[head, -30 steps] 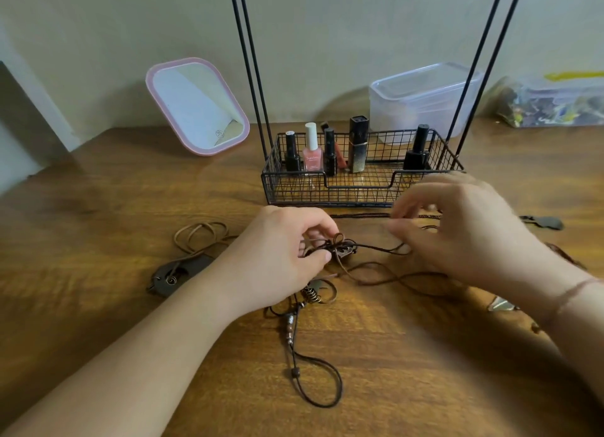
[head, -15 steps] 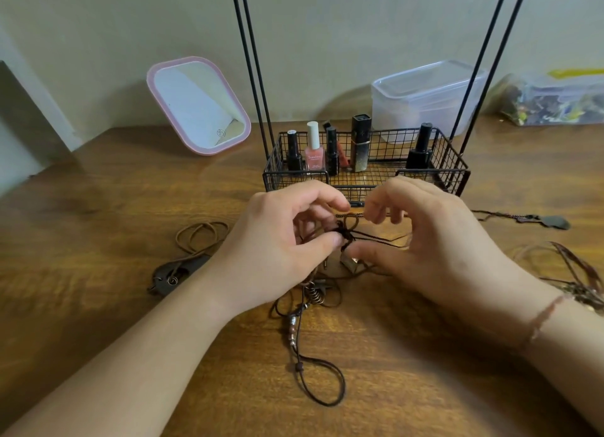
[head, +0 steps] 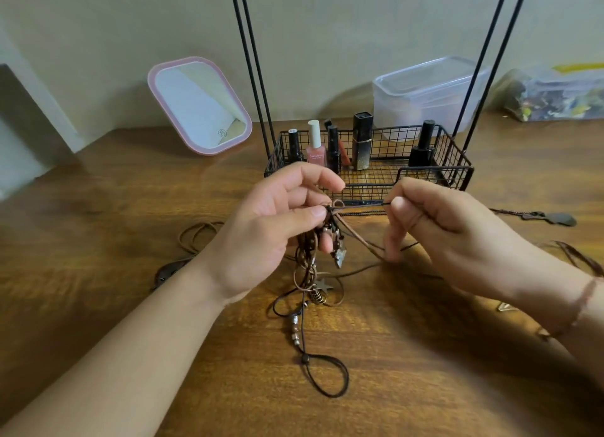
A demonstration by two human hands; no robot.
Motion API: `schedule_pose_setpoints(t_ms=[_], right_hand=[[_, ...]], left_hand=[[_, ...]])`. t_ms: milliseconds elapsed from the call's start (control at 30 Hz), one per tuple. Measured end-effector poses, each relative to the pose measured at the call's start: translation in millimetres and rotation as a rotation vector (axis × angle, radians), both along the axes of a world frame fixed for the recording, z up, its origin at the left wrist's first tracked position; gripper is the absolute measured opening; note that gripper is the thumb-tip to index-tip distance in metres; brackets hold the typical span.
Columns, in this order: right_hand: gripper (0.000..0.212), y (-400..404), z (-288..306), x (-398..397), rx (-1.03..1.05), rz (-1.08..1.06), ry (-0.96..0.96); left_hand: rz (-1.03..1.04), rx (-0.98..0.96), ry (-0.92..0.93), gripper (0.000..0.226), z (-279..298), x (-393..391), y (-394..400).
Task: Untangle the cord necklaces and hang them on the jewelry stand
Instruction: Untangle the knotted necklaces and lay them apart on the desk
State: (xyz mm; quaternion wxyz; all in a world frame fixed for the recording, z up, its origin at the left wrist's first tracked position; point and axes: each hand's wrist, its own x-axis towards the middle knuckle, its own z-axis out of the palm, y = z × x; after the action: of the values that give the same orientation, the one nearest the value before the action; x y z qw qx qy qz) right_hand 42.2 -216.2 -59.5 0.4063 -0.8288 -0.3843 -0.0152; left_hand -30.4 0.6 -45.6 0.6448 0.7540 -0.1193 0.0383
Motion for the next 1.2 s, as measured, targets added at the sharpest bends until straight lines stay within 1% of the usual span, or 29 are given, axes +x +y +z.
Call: schedule_pose_setpoints(t_ms=[133,200,267,333,400,500,533,567,600,633,667,700,733,767,833,867,900,933,967,1033,1100,1133,1200], right_hand=[[0.026,1.5,-0.3,-0.7,0.088,0.053,0.095],[0.026,2.2,3.2,-0.5,0.221,0.072,0.203],[0.031,-2.2,7.0,2.4,0.337,0.104,0.325],[0.033,-9.8,11.9,6.4,0.372,0.15,0.382],[0.042,-19.3,15.5,11.5,0.396,0.216,0.412],[0.055,-33.4,21.7,22.0,0.514,0.319,0.538],[0.053,-37.5,23.6,25.9,0.536,0.346,0.572],[0.047,-41.1,24.7,31.5,0.549,0.361,0.596],[0.037,-45.3,23.9,38.9,0.575,0.388,0.658],[0.028,-49.5,24.3,44.9,0.609,0.487,0.753],[0.027,-50.6,25.5,48.1,0.673,0.628,0.892],[0.032,-54.3,29.1,51.3,0.765,0.631,1.012],[0.038,-57.8,30.1,54.9,0.813,0.636,1.056],[0.041,-60.3,27.0,55.5,0.808,0.654,1.018],[0.041,-57.5,27.1,47.6,0.709,0.476,0.709],[0.039,-54.5,30.2,43.3,0.683,0.383,0.638],[0.03,-51.7,31.6,40.0,0.694,0.315,0.593],[0.017,-48.4,32.2,36.6,0.713,0.242,0.547],[0.01,-45.9,32.7,34.2,0.727,0.144,0.51],[0.015,-40.1,29.1,29.5,0.718,-0.016,0.443],[0.008,-32.8,24.4,25.9,0.69,-0.114,0.397],[0.011,-30.4,21.2,24.8,0.632,-0.17,0.347],[0.015,-24.7,15.5,22.5,0.445,-0.271,0.195]], left_hand=[[-0.042,-0.095,0.048,0.026,0.9,-1.1,-0.6],[-0.057,-0.131,0.067,0.025,2.1,-1.9,-0.6],[-0.066,-0.158,0.091,0.025,4.0,-2.9,-0.4],[-0.061,-0.152,0.105,0.026,5.6,-3.6,0.3],[-0.066,-0.144,0.115,0.025,6.4,-3.9,1.0],[-0.09,-0.137,0.131,0.021,7.6,-5.0,1.7],[-0.092,-0.129,0.133,0.021,8.1,-5.4,1.8],[-0.092,-0.119,0.132,0.02,8.3,-5.7,1.9],[-0.091,-0.107,0.129,0.02,8.5,-5.8,1.9],[-0.092,-0.093,0.127,0.019,8.8,-5.7,1.8],[-0.094,-0.082,0.125,0.019,9.0,-5.6,1.6],[-0.099,-0.073,0.123,0.019,9.2,-5.3,1.5],[-0.105,-0.065,0.12,0.02,9.1,-5.2,1.3],[-0.109,-0.059,0.115,0.021,8.9,-5.1,1.1],[-0.11,-0.047,0.102,0.023,7.8,-5.2,0.6],[-0.106,-0.036,0.097,0.022,7.1,-5.2,0.3],[-0.097,-0.021,0.092,0.021,6.5,-5.2,-0.1],[-0.086,-0.007,0.088,0.019,6.1,-5.1,-0.5],[-0.075,0.001,0.083,0.018,5.6,-4.9,-0.8],[-0.066,-0.006,0.08,0.014,5.6,-4.7,-1.1],[-0.073,-0.025,0.09,0.011,6.2,-5.0,-1.1],[-0.077,-0.033,0.096,0.011,6.4,-5.1,-1.2],[-0.089,-0.062,0.112,0.012,6.7,-5.4,-1.5]])
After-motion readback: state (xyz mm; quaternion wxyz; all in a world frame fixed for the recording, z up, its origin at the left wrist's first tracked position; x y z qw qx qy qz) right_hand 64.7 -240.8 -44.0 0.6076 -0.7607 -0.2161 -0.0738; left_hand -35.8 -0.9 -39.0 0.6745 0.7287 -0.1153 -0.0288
